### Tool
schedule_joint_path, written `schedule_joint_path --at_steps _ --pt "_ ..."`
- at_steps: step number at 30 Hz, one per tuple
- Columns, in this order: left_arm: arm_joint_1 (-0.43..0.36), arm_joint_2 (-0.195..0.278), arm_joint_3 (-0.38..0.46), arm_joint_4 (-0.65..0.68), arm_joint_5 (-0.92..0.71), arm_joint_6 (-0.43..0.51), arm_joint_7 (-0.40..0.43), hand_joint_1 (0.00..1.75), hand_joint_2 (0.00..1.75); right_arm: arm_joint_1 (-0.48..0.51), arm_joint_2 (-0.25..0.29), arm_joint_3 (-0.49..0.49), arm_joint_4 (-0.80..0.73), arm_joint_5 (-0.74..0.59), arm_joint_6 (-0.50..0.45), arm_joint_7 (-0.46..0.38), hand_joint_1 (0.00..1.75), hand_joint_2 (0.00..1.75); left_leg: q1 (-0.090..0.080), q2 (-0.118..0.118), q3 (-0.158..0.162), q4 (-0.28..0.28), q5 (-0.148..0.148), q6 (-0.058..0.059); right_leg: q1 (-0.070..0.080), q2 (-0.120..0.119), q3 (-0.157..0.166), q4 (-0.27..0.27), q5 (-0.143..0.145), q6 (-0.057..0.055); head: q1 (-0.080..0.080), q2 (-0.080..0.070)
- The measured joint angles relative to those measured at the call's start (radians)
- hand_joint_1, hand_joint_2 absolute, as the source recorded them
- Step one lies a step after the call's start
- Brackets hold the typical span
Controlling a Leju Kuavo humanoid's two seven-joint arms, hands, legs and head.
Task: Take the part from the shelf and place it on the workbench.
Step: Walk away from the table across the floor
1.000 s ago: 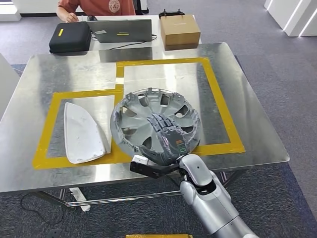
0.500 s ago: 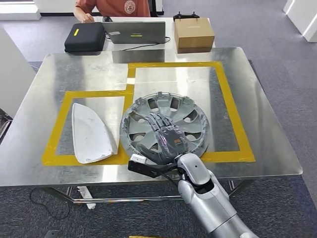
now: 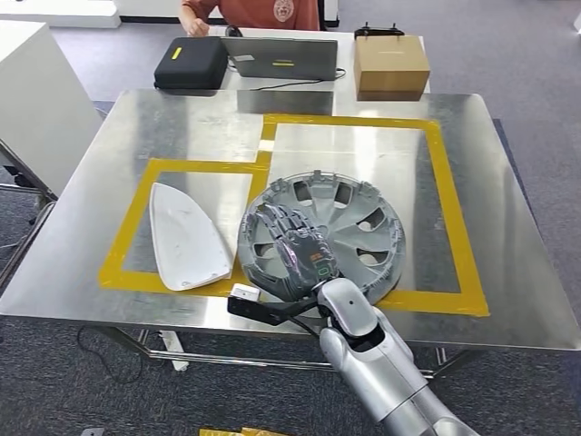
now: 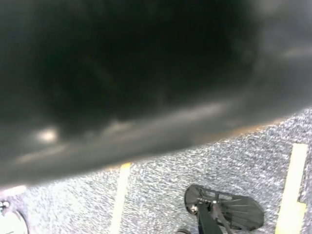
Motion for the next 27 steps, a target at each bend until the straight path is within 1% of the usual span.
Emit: schedule_joint_path --at_steps 1,2,3,4,5,6,7,8,9,10,11,12,13,14,15,16,17,18,19,20,21,22,23,24,25,26,27 --pt "-0.002 0.000 0.000 0.000 0.000 0.000 0.000 0.00 0.00 -0.001 0.000 0.001 0.000 0.000 -0.001 0.000 0.00 0.00 -0.004 0.009 0.008 -0.020 -0.001 0.006 0.004 -0.011 0.003 0.000 -0.004 0.005 0.000 0.000" --pt "-0.003 0.000 0.000 0.000 0.000 0.000 0.000 0.00 0.00 -0.002 0.000 0.001 0.001 0.001 -0.002 0.001 0.00 0.00 -0.007 0.002 0.007 -0.023 -0.005 0.013 0.007 -0.022 0.006 -0.002 -0.008 0.010 0.000 0.000" --pt "-0.001 0.000 0.000 0.001 0.000 0.000 0.000 0.00 0.00 -0.003 0.001 0.003 0.002 0.003 -0.002 0.002 0.00 0.00 -0.005 -0.009 0.006 -0.023 -0.006 0.020 0.008 -0.031 0.009 -0.004 -0.011 0.015 0.001 0.000" --pt "0.002 0.001 0.000 0.001 0.000 0.000 0.000 0.00 0.00 -0.003 0.001 0.004 0.002 0.006 -0.004 0.004 0.00 0.00 -0.004 -0.021 0.007 -0.025 -0.005 0.025 0.006 -0.022 0.010 -0.001 -0.018 0.020 0.002 0.000" --pt "0.004 0.001 0.000 0.001 0.000 0.001 0.000 0.00 0.00 -0.005 0.001 0.006 0.003 0.010 -0.008 0.005 0.00 0.00 -0.002 -0.033 0.008 -0.026 -0.005 0.031 0.004 0.001 0.002 0.018 -0.033 0.025 0.003 0.000" --pt "0.004 0.002 0.000 0.001 0.000 0.001 0.000 0.00 0.00 -0.006 0.001 0.007 0.003 0.015 -0.013 0.008 0.00 0.00 0.001 -0.044 0.009 -0.028 -0.004 0.036 0.002 0.031 -0.017 0.059 -0.057 0.028 0.005 0.000" --pt "0.003 0.002 0.000 0.001 0.000 0.001 0.000 0.00 0.00 -0.006 0.001 0.008 0.004 0.018 -0.017 0.010 0.00 0.00 0.001 -0.056 0.009 -0.028 -0.004 0.041 0.000 0.063 -0.048 0.120 -0.086 0.029 0.007 0.000" --pt "0.000 0.002 0.000 0.001 0.000 0.001 0.000 0.00 0.00 -0.005 0.000 0.008 0.005 0.021 -0.021 0.012 0.00 0.00 0.001 -0.069 0.009 -0.028 -0.005 0.044 0.000 0.080 -0.086 0.192 -0.116 0.028 0.008 0.000" --pt "-0.001 0.002 0.000 0.001 0.000 0.001 0.000 0.00 0.00 -0.003 0.000 0.008 0.007 0.024 -0.023 0.014 0.00 0.00 -0.001 -0.084 0.009 -0.027 -0.005 0.047 0.001 0.087 -0.124 0.255 -0.134 0.026 0.008 0.000" --pt "-0.001 0.002 0.000 0.001 -0.001 0.001 0.000 0.00 0.00 -0.001 -0.001 0.008 0.010 0.026 -0.023 0.016 0.00 0.00 -0.002 -0.099 0.010 -0.027 -0.006 0.048 0.002 0.089 -0.151 0.291 -0.134 0.025 0.009 0.000" --pt "0.000 0.001 0.000 0.001 -0.001 0.001 0.000 0.00 0.00 0.000 -0.002 0.009 0.012 0.028 -0.024 0.018 0.00 0.00 -0.003 -0.114 0.010 -0.026 -0.007 0.048 0.002 0.090 -0.162 0.289 -0.114 0.021 0.009 0.000" --pt "0.000 0.001 0.000 0.002 -0.002 0.001 0.000 0.00 0.00 0.001 -0.002 0.009 0.014 0.030 -0.025 0.018 0.00 0.00 -0.004 -0.130 0.012 -0.026 -0.007 0.049 0.002 0.093 -0.154 0.250 -0.076 0.017 0.009 0.000" --pt "0.001 0.001 0.000 0.002 -0.002 0.001 0.000 0.00 0.00 0.000 -0.002 0.009 0.015 0.031 -0.027 0.019 0.00 0.00 -0.005 -0.145 0.013 -0.026 -0.008 0.048 0.002 0.106 -0.131 0.181 -0.030 0.011 0.009 0.000" --pt "0.001 0.001 0.000 0.002 -0.002 0.001 0.000 0.00 0.00 -0.002 -0.002 0.009 0.015 0.032 -0.029 0.019 0.00 0.00 -0.006 -0.159 0.013 -0.025 -0.009 0.046 0.001 0.129 -0.103 0.113 0.004 0.004 0.008 0.000" --pt "0.000 0.001 0.000 0.002 -0.002 0.001 0.000 0.00 0.00 -0.003 -0.002 0.009 0.016 0.034 -0.032 0.020 0.00 0.00 -0.005 -0.171 0.012 -0.024 -0.009 0.042 -0.001 0.149 -0.079 0.059 0.026 0.000 0.007 0.000" --pt "0.000 0.001 0.000 0.003 -0.002 0.001 0.000 0.00 0.00 -0.003 -0.003 0.010 0.016 0.036 -0.034 0.021 0.00 0.00 -0.002 -0.182 0.010 -0.024 -0.008 0.037 -0.001 0.165 -0.063 0.026 0.035 -0.003 0.006 0.000" --pt "0.001 0.002 0.000 0.003 -0.003 0.001 0.000 0.00 0.00 -0.003 -0.003 0.010 0.016 0.039 -0.035 0.022 0.00 0.00 0.001 -0.192 0.007 -0.024 -0.007 0.030 0.000 0.169 -0.056 0.018 0.032 -0.005 0.006 0.000" --pt "0.004 0.003 0.000 0.004 -0.003 0.001 0.000 0.00 0.00 -0.003 -0.003 0.011 0.016 0.042 -0.037 0.023 0.00 0.00 0.005 -0.203 0.004 -0.025 -0.005 0.023 0.001 0.162 -0.052 0.013 0.033 -0.006 0.006 0.000" --pt "0.007 0.004 0.000 0.004 -0.004 0.001 0.000 0.00 0.00 -0.003 -0.002 0.012 0.016 0.045 -0.038 0.025 0.00 0.00 0.007 -0.206 0.003 -0.025 -0.006 0.017 0.001 0.151 -0.049 0.009 0.035 -0.009 0.006 0.000" --pt "0.010 0.004 0.000 0.005 -0.005 0.002 0.000 0.00 0.00 -0.004 -0.001 0.014 0.016 0.048 -0.039 0.026 0.00 0.00 0.005 -0.191 0.000 -0.017 -0.013 0.011 -0.001 0.139 -0.043 0.003 0.036 -0.014 0.004 0.000" --pt "0.010 0.006 0.000 0.005 -0.006 0.002 0.000 0.00 0.00 -0.005 0.000 0.015 0.016 0.049 -0.040 0.026 0.00 0.00 0.004 -0.165 -0.011 0.008 -0.029 0.005 -0.003 0.126 -0.036 -0.004 0.038 -0.019 0.000 0.000" --pt "0.008 0.007 0.000 0.006 -0.006 0.002 0.000 0.00 0.00 -0.005 0.000 0.017 0.016 0.051 -0.041 0.027 0.00 0.00 0.003 -0.130 -0.033 0.055 -0.054 0.001 -0.005 0.111 -0.030 -0.009 0.038 -0.023 -0.003 0.000" --pt "0.005 0.008 0.000 0.007 -0.006 0.002 0.000 0.00 0.00 -0.003 0.000 0.017 0.016 0.052 -0.041 0.027 0.00 0.00 0.002 -0.097 -0.065 0.118 -0.084 -0.005 -0.003 0.096 -0.026 -0.011 0.036 -0.026 -0.007 0.000" --pt "0.003 0.008 0.000 0.007 -0.006 0.002 0.000 0.00 0.00 -0.002 -0.001 0.018 0.016 0.053 -0.042 0.028 0.00 0.00 0.005 -0.080 -0.098 0.182 -0.109 -0.010 -0.003 0.080 -0.024 -0.011 0.034 -0.027 -0.008 0.000" --pt "0.002 0.007 0.000 0.007 -0.006 0.002 0.000 0.00 0.00 0.000 -0.002 0.018 0.017 0.053 -0.042 0.028 0.00 0.00 0.009 -0.071 -0.124 0.228 -0.120 -0.014 -0.003 0.065 -0.023 -0.011 0.032 -0.027 -0.008 0.000" --pt "0.003 0.006 0.000 0.007 -0.006 0.002 0.000 0.00 0.00 0.001 -0.002 0.018 0.017 0.053 -0.042 0.029 0.00 0.00 0.012 -0.066 -0.131 0.239 -0.113 -0.017 -0.003 0.050 -0.021 -0.011 0.029 -0.026 -0.008 0.000" --pt "0.005 0.006 0.000 0.007 -0.006 0.003 0.000 0.00 0.00 0.002 -0.002 0.019 0.017 0.054 -0.042 0.029 0.00 0.00 0.015 -0.062 -0.118 0.212 -0.088 -0.020 -0.003 0.037 -0.018 -0.011 0.026 -0.024 -0.008 0.000"
